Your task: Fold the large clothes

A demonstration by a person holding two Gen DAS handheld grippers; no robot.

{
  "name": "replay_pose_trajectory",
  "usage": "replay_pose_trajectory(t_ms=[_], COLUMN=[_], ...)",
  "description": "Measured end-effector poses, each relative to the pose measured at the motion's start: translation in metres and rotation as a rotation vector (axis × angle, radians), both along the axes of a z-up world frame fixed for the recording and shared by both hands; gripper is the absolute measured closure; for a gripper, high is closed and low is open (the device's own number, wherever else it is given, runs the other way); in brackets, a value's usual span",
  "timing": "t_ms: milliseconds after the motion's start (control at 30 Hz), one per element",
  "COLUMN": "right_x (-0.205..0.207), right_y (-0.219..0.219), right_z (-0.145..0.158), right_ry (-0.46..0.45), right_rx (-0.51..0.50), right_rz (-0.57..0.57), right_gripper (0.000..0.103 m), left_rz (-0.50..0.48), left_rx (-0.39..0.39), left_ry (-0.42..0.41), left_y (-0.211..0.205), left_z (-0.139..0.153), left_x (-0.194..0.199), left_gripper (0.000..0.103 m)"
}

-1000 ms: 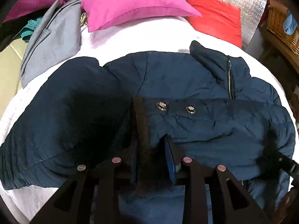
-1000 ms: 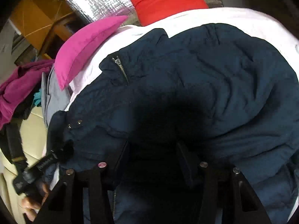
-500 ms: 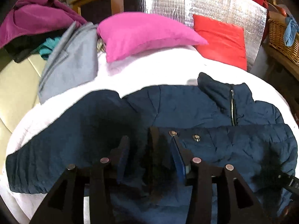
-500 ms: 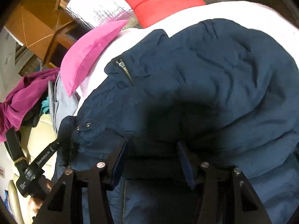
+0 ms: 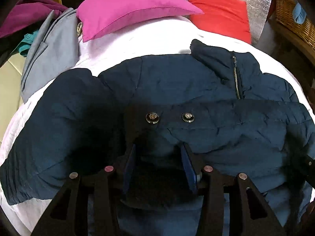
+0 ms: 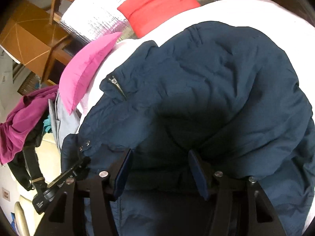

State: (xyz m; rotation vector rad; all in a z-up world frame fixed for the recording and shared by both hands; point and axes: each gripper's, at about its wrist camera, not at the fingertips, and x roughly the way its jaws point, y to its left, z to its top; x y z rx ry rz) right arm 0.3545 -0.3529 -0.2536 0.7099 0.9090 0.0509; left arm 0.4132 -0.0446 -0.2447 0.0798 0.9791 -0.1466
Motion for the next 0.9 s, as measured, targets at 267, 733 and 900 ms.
replay_pose_trajectory(t_ms=[267,733,900], right_x=[0.007,0.012,0.015], right_y=[0.009,0.01,0.005], right_z=[-0.003,-0.004,-0.006], right_ry=[0.002,0.021,0.024], right_rx=[-0.058,-0.079,-0.047], right_rz=[0.028,0.029,0.037], right_gripper=[0.04,0.04,0.039], left_rz=[0.049,0.776,1.0], left_rx=[-0.058,-0.534,-0.677], left_ry=[-0.111,-0.035,0.027], left_y=[0.028,0.249,0.314], left_z=[0.038,0.026,-0.006], left_x=[-0.028,-0.091,-0.118], left_gripper=[0.043,0.025,0.025])
